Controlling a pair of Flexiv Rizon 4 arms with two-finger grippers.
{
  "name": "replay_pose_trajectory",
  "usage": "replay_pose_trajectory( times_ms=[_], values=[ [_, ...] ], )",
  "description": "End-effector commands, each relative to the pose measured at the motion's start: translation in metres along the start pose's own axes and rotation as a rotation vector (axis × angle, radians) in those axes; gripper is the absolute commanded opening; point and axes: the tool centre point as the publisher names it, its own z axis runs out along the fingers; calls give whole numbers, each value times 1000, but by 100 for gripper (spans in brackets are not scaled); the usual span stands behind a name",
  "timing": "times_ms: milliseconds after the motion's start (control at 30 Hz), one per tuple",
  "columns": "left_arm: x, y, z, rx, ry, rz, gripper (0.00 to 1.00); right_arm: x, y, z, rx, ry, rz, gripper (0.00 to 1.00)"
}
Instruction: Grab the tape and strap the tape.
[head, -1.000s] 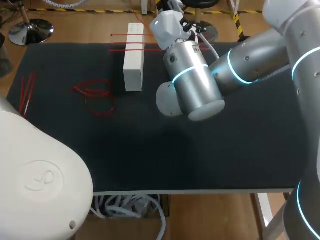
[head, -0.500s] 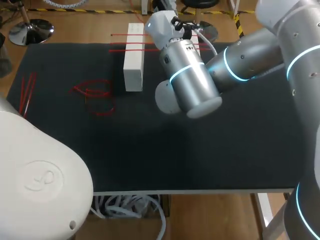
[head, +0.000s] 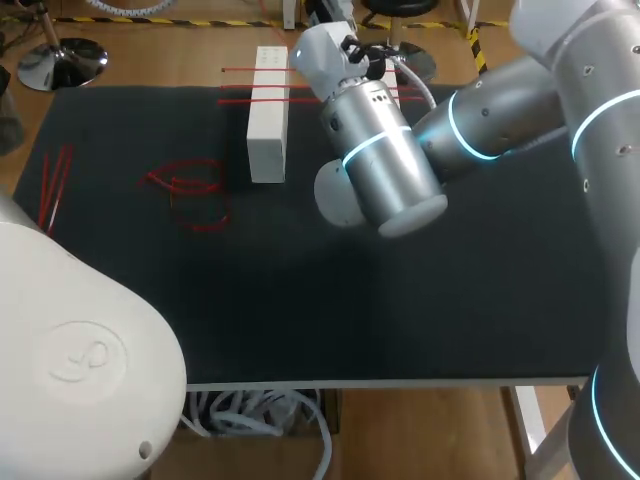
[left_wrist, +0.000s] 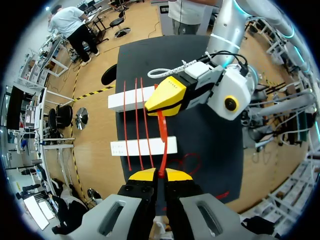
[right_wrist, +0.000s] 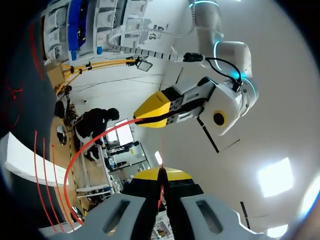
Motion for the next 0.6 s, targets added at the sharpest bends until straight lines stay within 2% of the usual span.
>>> replay_pose_trajectory(
  times_ms=[33, 600],
  values=[
    [-1, 0, -1, -4, 3, -1, 0, 2, -2, 4, -17, 2, -31, 0],
    [-1, 0, -1, -4, 3, -1, 0, 6, 5, 7, -41, 53, -44, 0]
  ],
)
